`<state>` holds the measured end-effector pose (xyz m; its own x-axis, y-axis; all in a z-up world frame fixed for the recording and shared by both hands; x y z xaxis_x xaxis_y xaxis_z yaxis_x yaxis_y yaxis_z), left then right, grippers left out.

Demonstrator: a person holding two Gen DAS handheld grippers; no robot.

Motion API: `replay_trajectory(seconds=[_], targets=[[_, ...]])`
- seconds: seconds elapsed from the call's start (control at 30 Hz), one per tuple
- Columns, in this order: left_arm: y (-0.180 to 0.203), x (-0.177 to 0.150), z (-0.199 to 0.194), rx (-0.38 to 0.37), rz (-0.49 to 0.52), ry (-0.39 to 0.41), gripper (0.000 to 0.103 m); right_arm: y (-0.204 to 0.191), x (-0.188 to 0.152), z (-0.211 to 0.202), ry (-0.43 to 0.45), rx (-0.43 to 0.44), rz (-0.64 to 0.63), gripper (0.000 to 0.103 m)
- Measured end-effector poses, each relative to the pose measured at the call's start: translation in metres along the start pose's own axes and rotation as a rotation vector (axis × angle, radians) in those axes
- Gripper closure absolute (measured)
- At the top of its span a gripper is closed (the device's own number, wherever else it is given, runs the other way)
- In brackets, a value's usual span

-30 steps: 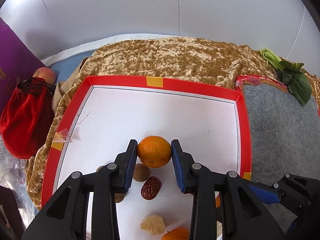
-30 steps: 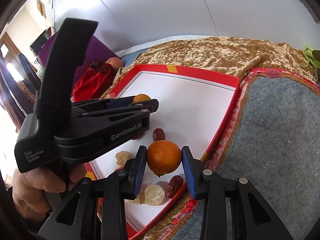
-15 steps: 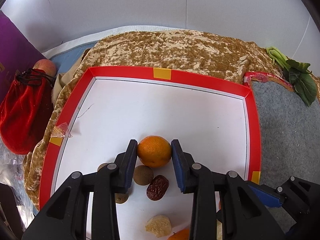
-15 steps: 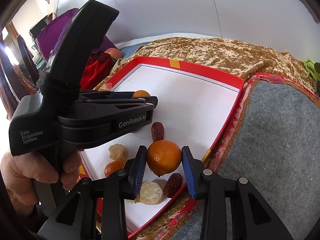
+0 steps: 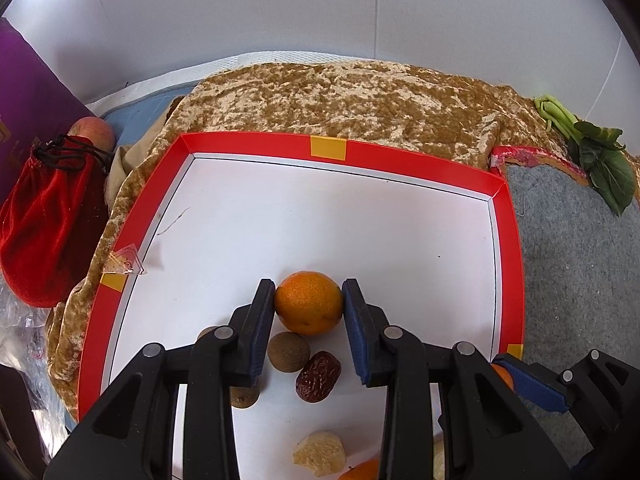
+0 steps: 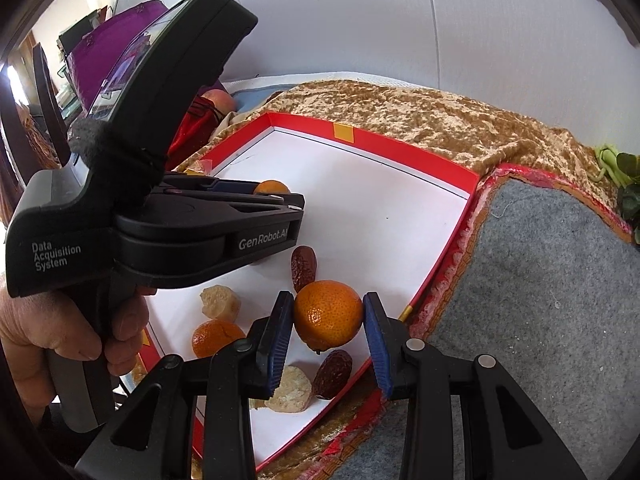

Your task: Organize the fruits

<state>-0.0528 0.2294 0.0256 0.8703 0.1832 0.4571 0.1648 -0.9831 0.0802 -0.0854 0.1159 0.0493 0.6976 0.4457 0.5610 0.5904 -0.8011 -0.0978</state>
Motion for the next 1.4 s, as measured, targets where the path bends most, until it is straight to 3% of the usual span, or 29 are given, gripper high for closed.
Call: replay_trajectory(seconds=[0.53, 0.6, 0.67, 0.93, 1.03, 1.13, 1.27, 1.4], targets=[[-0.003, 0.0, -0.007, 0.054, -0.013, 0.034, 0.07, -0.01, 0.0, -0.002, 0.019, -0.068, -0.048, 0.063], [-0.003, 0.002, -0.015, 0.068, -0.014, 0.057, 0.06, -0.011, 0.0, -0.006, 0.029, -0.082, -0.054, 0.059], [-0.004, 0.003, -0.026, 0.084, -0.023, 0.093, 0.048, -0.011, 0.0, -0.013, 0.04, -0.091, -0.056, 0.055], [-0.01, -0.005, -0.102, 0.198, -0.06, 0.336, 0.02, -0.011, 0.001, -0.063, 0.164, -0.139, -0.092, 0.046], [-0.014, -0.017, -0.128, 0.204, -0.075, 0.416, 0.016, -0.01, -0.003, -0.089, 0.232, -0.161, -0.124, 0.039], [-0.018, -0.038, -0.145, 0.233, -0.137, 0.456, 0.014, -0.007, -0.009, -0.108, 0.268, -0.16, -0.131, 0.038], [-0.016, -0.063, -0.165, 0.213, -0.189, 0.501, 0.014, 0.002, -0.016, -0.131, 0.304, -0.146, -0.105, 0.036], [-0.007, -0.083, -0.192, 0.297, -0.209, 0.59, 0.014, 0.014, -0.021, -0.15, 0.347, -0.116, -0.045, 0.036]])
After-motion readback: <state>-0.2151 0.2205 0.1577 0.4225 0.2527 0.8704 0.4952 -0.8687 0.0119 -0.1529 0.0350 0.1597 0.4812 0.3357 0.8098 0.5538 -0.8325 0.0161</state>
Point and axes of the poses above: each gripper's, at about its wrist camera, not at the fingertips, and z roughly the way its jaws point, y to its right, x to its top, the point moved 2 cm from there along z, roughly the way its jaws point, and after that the axes turned 12 degrees about -x, right-handed, at the moved point
